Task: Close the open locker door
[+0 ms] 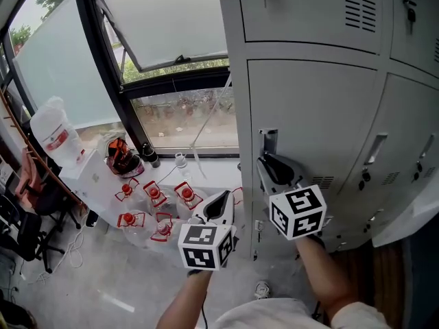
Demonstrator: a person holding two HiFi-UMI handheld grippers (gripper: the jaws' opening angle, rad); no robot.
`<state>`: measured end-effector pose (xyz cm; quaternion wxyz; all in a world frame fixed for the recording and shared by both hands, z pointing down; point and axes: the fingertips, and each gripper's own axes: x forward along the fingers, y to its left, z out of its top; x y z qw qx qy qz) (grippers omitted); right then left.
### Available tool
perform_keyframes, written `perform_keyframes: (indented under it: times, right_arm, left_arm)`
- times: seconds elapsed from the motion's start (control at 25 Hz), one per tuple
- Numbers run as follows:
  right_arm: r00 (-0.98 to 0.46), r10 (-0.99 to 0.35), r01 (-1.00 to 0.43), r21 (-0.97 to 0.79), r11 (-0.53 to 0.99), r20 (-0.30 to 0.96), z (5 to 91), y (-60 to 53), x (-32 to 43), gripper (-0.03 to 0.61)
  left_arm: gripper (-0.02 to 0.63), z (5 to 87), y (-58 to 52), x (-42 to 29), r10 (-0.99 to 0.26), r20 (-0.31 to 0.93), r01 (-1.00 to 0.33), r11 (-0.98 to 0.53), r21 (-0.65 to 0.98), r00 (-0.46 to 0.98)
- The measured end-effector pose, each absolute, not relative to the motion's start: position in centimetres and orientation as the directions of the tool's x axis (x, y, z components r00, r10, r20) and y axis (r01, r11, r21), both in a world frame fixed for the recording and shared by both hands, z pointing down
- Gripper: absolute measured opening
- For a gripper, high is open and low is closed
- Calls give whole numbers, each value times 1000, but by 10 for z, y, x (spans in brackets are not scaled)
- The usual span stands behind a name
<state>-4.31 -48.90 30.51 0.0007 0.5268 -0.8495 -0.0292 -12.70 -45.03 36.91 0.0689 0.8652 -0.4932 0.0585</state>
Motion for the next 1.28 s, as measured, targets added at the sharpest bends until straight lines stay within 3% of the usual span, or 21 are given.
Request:
perform_keyframes:
  times: [0.68, 1.28]
  right_arm:
    - [-394, -919, -919, 40, 393, -19, 317, -434, -27, 40]
    - [-276, -961, -959, 67, 276, 10, 322, -369, 24, 32]
  left_arm:
    - [8, 370, -406, -118, -815, 164, -831, -552, 70, 555]
    - [8, 361, -367, -56, -728, 135, -739, -669, 78, 672]
